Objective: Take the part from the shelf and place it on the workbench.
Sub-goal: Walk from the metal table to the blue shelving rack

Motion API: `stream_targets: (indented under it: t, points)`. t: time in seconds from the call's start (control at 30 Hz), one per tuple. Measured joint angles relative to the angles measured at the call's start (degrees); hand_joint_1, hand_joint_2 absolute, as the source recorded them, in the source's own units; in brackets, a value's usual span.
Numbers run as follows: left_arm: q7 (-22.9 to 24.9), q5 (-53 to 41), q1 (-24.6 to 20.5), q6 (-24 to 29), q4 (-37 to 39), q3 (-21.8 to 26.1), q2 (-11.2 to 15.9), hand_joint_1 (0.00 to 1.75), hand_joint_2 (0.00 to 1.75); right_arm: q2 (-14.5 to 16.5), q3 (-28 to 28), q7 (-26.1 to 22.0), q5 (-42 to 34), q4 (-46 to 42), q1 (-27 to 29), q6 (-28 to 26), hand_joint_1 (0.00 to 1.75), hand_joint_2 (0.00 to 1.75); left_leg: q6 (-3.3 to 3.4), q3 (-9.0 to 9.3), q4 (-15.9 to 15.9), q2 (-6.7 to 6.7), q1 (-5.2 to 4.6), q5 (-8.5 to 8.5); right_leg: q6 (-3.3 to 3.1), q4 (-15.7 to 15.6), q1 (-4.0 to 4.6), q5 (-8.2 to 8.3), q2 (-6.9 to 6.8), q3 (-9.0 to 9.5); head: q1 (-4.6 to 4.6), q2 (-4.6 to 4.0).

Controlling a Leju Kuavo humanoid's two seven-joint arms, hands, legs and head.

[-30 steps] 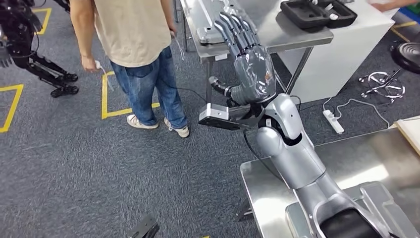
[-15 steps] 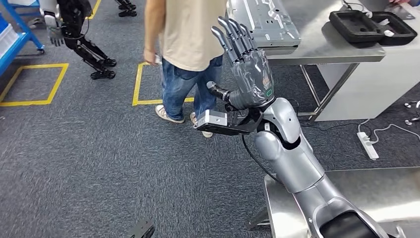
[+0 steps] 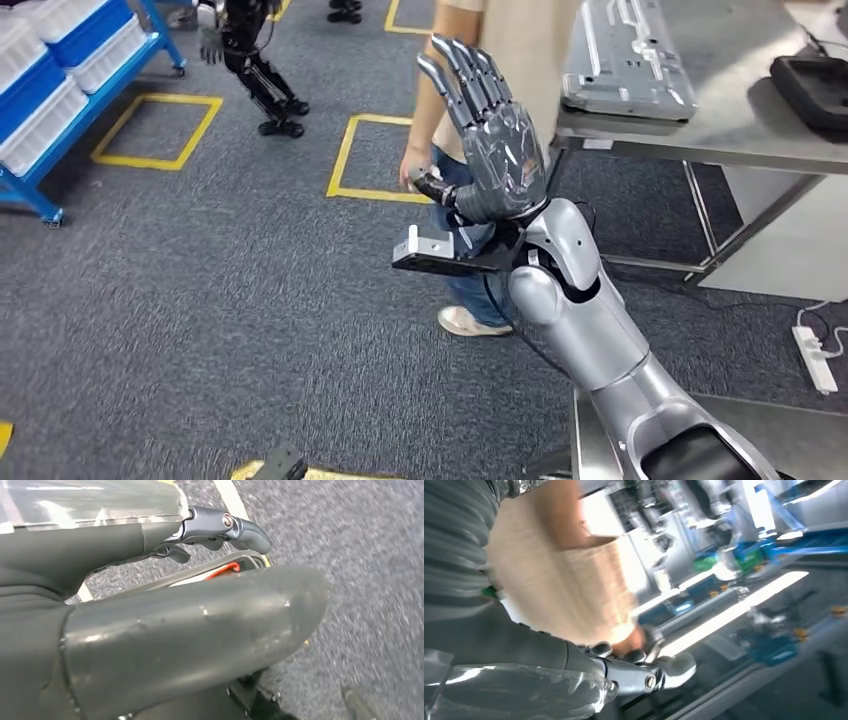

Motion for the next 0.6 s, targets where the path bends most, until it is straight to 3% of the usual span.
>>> stream_targets:
  t: [0.07,0.13,0.2,0.23,0.27,0.3,0.37,0.43,0.5,0.57,0.6]
  points:
    - [0.1,0.0,0.3,0.1,0.0,0.2,0.2,0.0,0.0,0.2,0.3,-0.1,0.2,0.1,0.3,-0.4,0.0,1.75,0.72,-0.01,-0.3,-1.37,0.21,0.19,0.54,0.0,-0.08,-0.4,-0.26,0.33,0.01,0.0]
    - [0.3,-0.3,0.8,0.2,0.0,0.3,0.4,0.0,0.0,0.4,0.7,-0.3,0.6,0.1,1.2,-1.3,0.0,1.75,1.43,0.14,-0.6,-2.52,0.47,0.42,1.07,2.5,-0.5,-2.35,2.45,-0.55,0.0,0.0]
    - [0.5,-0.6,1.1,0.2,0.0,0.3,0.5,0.0,0.0,0.2,0.9,-0.4,1.1,0.1,2.6,-2.2,0.0,1.75,1.92,0.13,-0.7,-3.76,0.51,0.49,1.29,9.0,-0.77,-5.85,5.51,-3.68,0.02,0.0]
    - [0.5,-0.7,1.3,0.3,0.0,0.3,0.6,0.0,0.0,0.1,1.0,-0.5,1.2,0.2,3.5,-2.5,0.0,1.75,2.02,0.11,-0.7,-4.48,0.47,0.49,1.32,12.6,-0.76,-7.18,6.09,-5.51,0.02,0.0]
    - [0.5,-0.8,1.6,0.3,0.0,0.3,0.7,0.0,0.0,0.0,1.0,-0.5,1.2,0.2,4.2,-2.6,0.0,1.75,2.05,0.12,-0.7,-5.27,0.43,0.49,1.32,14.9,-0.74,-7.54,6.36,-6.82,0.02,0.0]
    - [0.5,-0.8,1.9,0.3,0.0,0.3,0.7,0.0,0.0,-0.1,1.1,-0.5,1.2,0.2,4.7,-2.7,0.0,1.75,2.06,0.14,-0.6,-6.07,0.39,0.48,1.25,15.2,-0.72,-6.78,6.51,-7.26,0.02,0.0]
    - [0.5,-0.8,2.3,0.3,0.0,0.3,0.9,0.0,0.0,-0.1,1.2,-0.5,1.2,0.2,5.1,-2.7,0.0,1.75,2.03,0.22,-0.5,-7.69,0.36,0.49,0.85,9.7,-0.72,-2.63,7.39,-5.15,0.02,0.0]
    - [0.5,-0.8,2.4,0.3,0.0,0.3,0.9,0.0,0.0,-0.1,1.3,-0.5,1.3,0.2,5.1,-2.8,0.0,1.75,1.76,0.09,-0.4,-9.16,0.32,0.54,0.32,2.9,-0.79,0.35,9.81,-2.15,0.0,0.0]
    - [0.5,-0.7,2.5,0.3,0.0,0.3,0.9,0.0,0.0,-0.1,1.3,-0.5,1.3,0.2,5.2,-2.7,0.0,1.75,1.09,-0.29,-0.4,-10.36,0.56,0.77,0.04,0.4,-0.65,0.6,10.95,-1.13,-0.01,0.0]
    - [0.4,-0.7,2.9,0.3,0.0,0.3,0.9,0.0,0.0,-0.1,1.5,-0.5,1.4,0.2,5.3,-2.7,0.0,1.75,0.27,-0.53,-0.6,-11.04,0.76,0.96,-0.33,-0.3,-0.66,0.83,9.72,-0.74,-0.01,0.0]
    - [0.4,-0.7,3.0,0.3,0.0,0.3,0.9,0.0,0.0,-0.1,1.6,-0.5,1.4,0.2,5.3,-2.7,0.0,1.75,-0.06,-0.74,-0.2,-10.27,0.67,0.61,-0.61,-0.7,-0.81,0.99,9.05,-0.42,-0.06,0.0]
